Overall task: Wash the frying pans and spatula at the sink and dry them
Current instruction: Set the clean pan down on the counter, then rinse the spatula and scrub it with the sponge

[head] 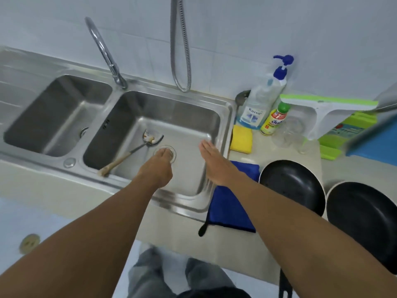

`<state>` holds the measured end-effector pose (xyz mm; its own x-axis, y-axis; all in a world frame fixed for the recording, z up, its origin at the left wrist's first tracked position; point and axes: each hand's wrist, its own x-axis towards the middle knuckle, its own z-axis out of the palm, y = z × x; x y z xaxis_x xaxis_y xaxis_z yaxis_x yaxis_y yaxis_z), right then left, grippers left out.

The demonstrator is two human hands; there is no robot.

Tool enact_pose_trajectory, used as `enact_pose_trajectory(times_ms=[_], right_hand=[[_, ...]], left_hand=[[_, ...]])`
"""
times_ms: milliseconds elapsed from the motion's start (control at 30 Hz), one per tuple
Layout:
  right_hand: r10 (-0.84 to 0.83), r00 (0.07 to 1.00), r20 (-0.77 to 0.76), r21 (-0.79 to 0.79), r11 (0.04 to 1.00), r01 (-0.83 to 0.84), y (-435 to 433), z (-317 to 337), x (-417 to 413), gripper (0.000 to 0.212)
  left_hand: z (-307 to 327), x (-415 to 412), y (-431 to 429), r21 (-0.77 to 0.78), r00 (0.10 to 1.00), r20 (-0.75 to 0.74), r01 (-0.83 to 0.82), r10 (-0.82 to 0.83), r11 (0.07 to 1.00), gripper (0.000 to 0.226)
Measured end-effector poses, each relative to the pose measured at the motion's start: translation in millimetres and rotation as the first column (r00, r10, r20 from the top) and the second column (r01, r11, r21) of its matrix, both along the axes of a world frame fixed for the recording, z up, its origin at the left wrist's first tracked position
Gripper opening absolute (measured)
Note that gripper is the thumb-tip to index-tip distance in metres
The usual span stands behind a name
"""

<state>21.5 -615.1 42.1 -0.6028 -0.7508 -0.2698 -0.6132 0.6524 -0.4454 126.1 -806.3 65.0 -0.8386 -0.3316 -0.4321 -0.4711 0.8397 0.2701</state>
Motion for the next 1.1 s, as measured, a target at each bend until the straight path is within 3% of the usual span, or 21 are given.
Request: enact_pose_trajectory(times_ms=[200,367,567,667,767,833,900,1000,1100], right_hand=[[0.03,1.0,0.007,0.015,0.999,-0.03,-88.4,-3.4,-45.6,0.078],[-0.036,0.999,0.014,0.004,0.999,0.036,-174.5,8.6,-84.4,0.07],[-0.298,0.94,0.165,-0.224,0.917,0.33,-303.8,17.0,-136.3,0.047],[-0.289,0.938,0.189,-0.273,0.902,0.333,-351.8,20.1,-159.6,0.041],[-0.191,0.968,0.164,-0.272,0.934,0.23,-377.8,15.7,-165.6,0.059],[-0.114,0.977,0.179,-0.263,0.952,0.159,-385.2,5.0,-164.2,0.083],[-0.098,0.984,0.15,-0.264,0.955,0.135,-389.5,-4.9,-162.2,0.089],[-0.133,0.976,0.17,-0.265,0.948,0.175,-388.3,2.0,-149.5,0.087],[-0.069,0.99,0.122,-0.219,0.971,0.095,-390.4,3.8,-145.7,0.087]], left_hand=[[-26.5,4.3,-97.1,0.028,0.996,0.072,-0.046,0.044,0.999,0.049],[-54.5,5.8,-159.4,0.077,0.983,0.172,-0.083,0.069,0.994,0.064],[-89.3,3.6,-197.0,0.147,0.974,0.22,-0.092,0.058,0.985,0.055],[-105.3,5.2,-209.1,0.231,0.958,0.273,-0.151,0.085,0.961,0.038],[-119.0,9.8,-220.3,0.402,0.937,0.312,-0.279,0.156,0.872,0.035],[-121.5,10.4,-227.1,0.542,0.901,0.343,-0.42,0.264,0.728,0.033],[-118.4,8.3,-232.7,0.613,0.863,0.381,-0.504,0.331,0.608,0.032],[-107.6,5.4,-239.5,0.605,0.886,0.331,-0.464,0.325,0.647,0.043],[-96.8,4.8,-244.9,0.621,0.883,0.312,-0.469,0.351,0.627,0.047]])
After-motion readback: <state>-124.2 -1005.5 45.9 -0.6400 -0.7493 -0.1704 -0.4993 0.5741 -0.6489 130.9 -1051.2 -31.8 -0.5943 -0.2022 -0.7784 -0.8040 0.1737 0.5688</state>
